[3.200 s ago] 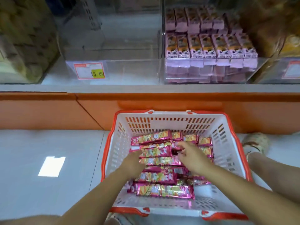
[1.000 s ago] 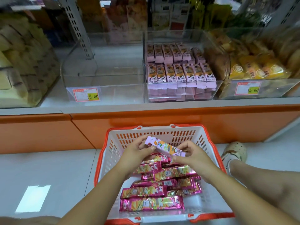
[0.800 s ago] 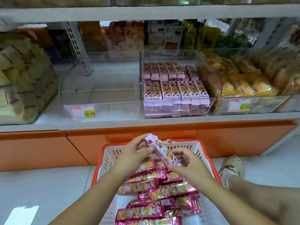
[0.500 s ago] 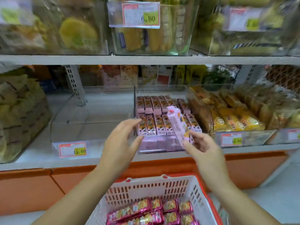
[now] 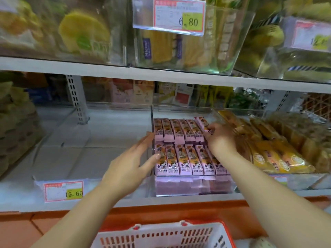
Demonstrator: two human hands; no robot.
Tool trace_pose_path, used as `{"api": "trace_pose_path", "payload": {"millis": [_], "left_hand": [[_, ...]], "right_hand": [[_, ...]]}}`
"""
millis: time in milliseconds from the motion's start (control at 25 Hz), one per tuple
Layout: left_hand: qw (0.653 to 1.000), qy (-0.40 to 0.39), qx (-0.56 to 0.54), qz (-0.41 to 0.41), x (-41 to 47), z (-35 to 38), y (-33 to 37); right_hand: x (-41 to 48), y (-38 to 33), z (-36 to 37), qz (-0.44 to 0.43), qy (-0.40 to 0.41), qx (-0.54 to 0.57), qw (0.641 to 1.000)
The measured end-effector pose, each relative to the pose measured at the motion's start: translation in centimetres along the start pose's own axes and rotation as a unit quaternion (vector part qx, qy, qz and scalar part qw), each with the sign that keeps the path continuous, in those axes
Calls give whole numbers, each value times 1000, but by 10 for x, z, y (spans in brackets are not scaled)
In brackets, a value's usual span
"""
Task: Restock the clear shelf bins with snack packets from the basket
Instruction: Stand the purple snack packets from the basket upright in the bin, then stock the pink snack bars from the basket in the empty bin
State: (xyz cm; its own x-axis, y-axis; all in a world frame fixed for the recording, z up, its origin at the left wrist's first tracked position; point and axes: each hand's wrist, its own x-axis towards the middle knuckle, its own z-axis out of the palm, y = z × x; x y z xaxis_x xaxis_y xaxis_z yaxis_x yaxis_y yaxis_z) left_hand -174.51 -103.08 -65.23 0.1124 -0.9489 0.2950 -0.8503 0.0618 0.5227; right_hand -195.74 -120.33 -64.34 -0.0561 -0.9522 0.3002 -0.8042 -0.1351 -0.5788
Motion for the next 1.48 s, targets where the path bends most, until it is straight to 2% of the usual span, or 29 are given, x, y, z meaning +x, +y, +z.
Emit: {"api": "trace_pose_path", "payload": {"millis": [280, 560, 760, 880, 960, 1000, 1080, 1160, 1200, 1280, 1360, 1400, 1480], "left_hand": [[1000, -12, -14, -17, -1, -2, 4], [999, -27, -26, -33, -2, -4, 8], [998, -34, -42, -37, 0, 0, 1], [997, -26, -55, -43, 1, 1, 0], [998, 16, -48, -23, -6, 2, 5], [997, 61, -37, -1, -17, 5, 9], [983, 169, -27, 64, -49, 13, 14], [970, 221, -33, 91, -89, 34, 5], [976, 199, -31, 83, -110, 49, -3], [997, 66, -33, 25, -147, 80, -23], [990, -123, -28, -56, -183, 110, -46], [975, -206, -12, -78, -200, 123, -56], [941, -320, 9, -108, -229, 143, -75]], "right_hand": [[1, 11, 7, -6, -76, -1, 997], [-2, 8, 10, -13, -68, 21, 997], [-1, 4, 3, -15, -111, -50, 992], [-16, -4, -11, -62, -116, -88, 987], [-48, -11, -21, -115, -51, 0, 992], [-71, -13, -25, -159, -5, 63, 985], [-122, -11, -28, -261, 64, 144, 953], [-169, 15, -11, -302, 52, 161, 938], [-192, 33, 2, -288, 4, 149, 946], [-231, 70, 28, -223, -172, 85, 956], [-263, 112, 53, -145, -381, -22, 913], [-277, 132, 63, -121, -446, -74, 884], [-295, 162, 74, -102, -518, -172, 832]]}}
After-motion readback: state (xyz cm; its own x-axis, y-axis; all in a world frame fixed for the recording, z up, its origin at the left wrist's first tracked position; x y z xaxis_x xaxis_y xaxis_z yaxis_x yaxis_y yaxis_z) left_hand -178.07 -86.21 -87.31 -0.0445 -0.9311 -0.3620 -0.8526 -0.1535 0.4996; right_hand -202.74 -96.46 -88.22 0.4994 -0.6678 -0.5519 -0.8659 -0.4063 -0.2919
